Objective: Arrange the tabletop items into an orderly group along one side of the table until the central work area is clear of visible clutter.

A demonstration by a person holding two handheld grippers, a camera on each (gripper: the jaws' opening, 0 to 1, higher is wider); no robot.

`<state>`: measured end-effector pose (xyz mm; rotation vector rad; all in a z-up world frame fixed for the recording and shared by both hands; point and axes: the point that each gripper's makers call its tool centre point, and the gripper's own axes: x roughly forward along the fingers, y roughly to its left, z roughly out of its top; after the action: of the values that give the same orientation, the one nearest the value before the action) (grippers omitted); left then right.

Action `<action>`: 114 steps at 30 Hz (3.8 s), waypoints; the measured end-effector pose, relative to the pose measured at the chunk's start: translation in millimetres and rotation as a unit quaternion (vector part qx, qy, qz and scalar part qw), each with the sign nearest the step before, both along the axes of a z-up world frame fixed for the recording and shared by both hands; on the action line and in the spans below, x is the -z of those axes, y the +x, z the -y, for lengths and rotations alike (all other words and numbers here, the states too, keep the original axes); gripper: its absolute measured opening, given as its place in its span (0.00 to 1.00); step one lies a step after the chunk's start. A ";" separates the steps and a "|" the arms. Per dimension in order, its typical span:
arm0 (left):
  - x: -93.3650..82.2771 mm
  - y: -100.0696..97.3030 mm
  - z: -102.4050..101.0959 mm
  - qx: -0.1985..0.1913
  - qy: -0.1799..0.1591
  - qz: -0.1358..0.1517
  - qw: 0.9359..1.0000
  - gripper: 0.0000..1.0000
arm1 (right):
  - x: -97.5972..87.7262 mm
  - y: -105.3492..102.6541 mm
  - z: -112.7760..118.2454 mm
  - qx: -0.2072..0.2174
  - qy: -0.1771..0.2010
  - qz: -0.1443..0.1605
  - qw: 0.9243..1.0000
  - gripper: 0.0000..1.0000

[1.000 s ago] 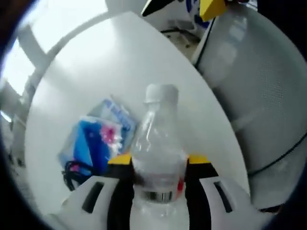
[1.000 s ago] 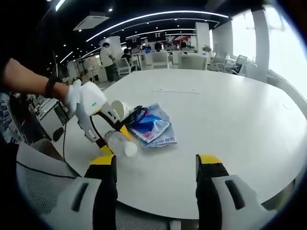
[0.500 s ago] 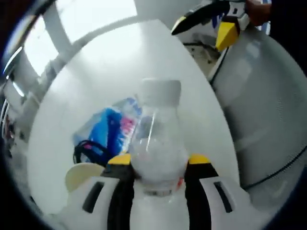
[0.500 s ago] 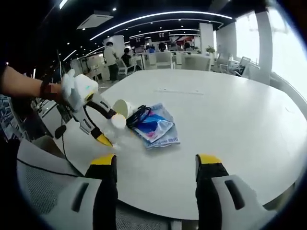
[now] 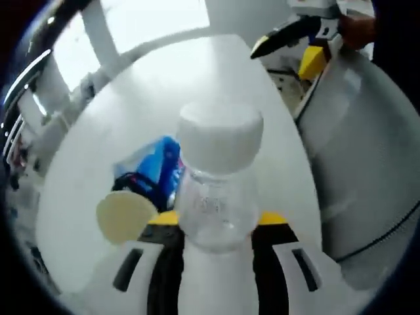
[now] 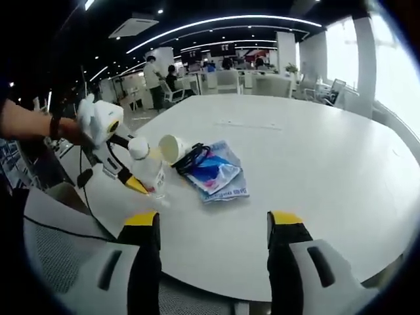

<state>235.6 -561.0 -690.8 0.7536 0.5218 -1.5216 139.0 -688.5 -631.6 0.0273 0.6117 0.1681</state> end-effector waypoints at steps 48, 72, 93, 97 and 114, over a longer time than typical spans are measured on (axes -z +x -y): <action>20.2 -0.2 -51.0 -0.173 -0.027 -0.002 0.984 0.35 | 0.5 -0.1 -6.0 -0.012 0.007 -0.003 1.000 0.64; 6.5 -7.4 -31.0 -0.310 -0.096 -0.064 0.944 0.79 | -1.4 0.9 -8.5 -0.022 0.005 0.004 1.000 0.65; 2.9 14.5 -15.4 -0.500 -0.112 -0.055 0.857 0.88 | 4.0 -10.6 -36.1 -0.113 0.025 -0.028 0.993 1.00; 11.0 22.1 -20.3 -0.545 -0.106 -0.055 0.830 0.85 | -0.7 -13.5 -35.1 -0.110 0.035 -0.026 0.993 1.00; 18.5 34.3 -36.1 -0.645 -0.132 -0.055 0.751 0.46 | -4.0 -10.7 -15.4 -0.053 0.052 -0.012 0.997 0.90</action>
<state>269.9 -524.8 -709.3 -0.0399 0.6763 -0.2866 128.2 -673.1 -627.6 0.0969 0.6292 0.3026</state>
